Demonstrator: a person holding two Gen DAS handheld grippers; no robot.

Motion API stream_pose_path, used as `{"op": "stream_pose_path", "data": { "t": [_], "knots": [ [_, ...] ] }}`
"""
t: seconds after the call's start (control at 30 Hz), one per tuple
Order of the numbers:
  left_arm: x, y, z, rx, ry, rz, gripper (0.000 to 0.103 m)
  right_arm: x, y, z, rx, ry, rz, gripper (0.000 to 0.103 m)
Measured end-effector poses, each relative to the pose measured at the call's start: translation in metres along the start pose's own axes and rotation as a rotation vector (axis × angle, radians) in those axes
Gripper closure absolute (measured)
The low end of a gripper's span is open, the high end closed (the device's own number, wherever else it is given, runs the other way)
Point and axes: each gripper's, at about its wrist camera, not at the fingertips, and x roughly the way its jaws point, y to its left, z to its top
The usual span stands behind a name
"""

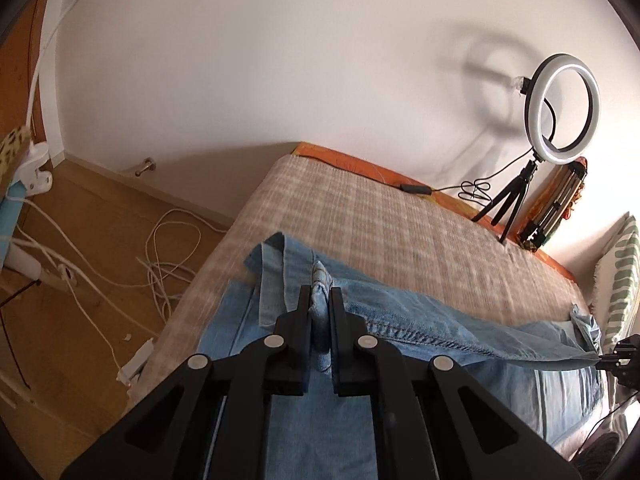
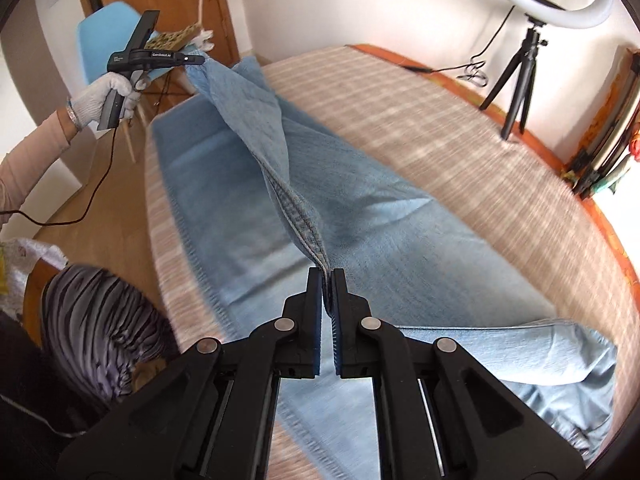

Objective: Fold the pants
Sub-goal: 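Lift the hems with both tools and fold them toward the waistband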

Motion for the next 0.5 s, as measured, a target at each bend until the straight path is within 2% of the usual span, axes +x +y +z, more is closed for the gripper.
{"op": "stream_pose_path", "data": {
  "t": [0.3,0.43,0.5],
  "knots": [
    [-0.028,0.047,-0.075,-0.066,0.034,-0.009,0.099,0.026,0.045,-0.032,-0.050,0.109,0.016,0.098],
    [-0.037,0.059,-0.093,-0.076,0.039,-0.005,0.098,0.035,0.060,-0.039,-0.085,0.163,0.022,0.098],
    [-0.042,0.063,-0.097,-0.082,0.050,0.002,0.095,0.037,0.063,-0.037,-0.097,0.187,0.021,0.093]
  ]
}}
